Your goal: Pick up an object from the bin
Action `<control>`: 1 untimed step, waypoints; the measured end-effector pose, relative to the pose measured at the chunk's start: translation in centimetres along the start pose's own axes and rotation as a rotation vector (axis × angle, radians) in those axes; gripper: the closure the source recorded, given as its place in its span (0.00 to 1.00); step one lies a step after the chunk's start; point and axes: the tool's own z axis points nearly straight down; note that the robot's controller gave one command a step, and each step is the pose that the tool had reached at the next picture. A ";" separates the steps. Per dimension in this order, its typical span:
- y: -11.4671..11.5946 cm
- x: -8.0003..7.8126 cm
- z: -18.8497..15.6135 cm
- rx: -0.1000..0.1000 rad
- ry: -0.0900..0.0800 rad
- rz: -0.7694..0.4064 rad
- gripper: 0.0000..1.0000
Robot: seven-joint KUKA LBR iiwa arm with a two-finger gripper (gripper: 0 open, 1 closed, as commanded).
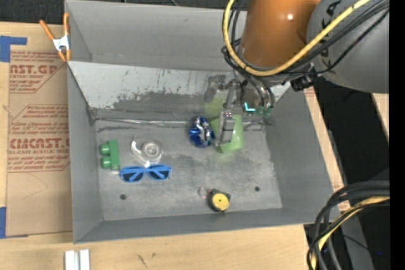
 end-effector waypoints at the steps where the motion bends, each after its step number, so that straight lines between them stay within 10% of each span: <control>1: -1.8 0.4 10.0 0.000 0.001 0.130 0.00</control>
Offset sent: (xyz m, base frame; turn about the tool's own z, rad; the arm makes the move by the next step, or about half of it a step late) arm -0.0026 -0.0184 -0.0957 0.1301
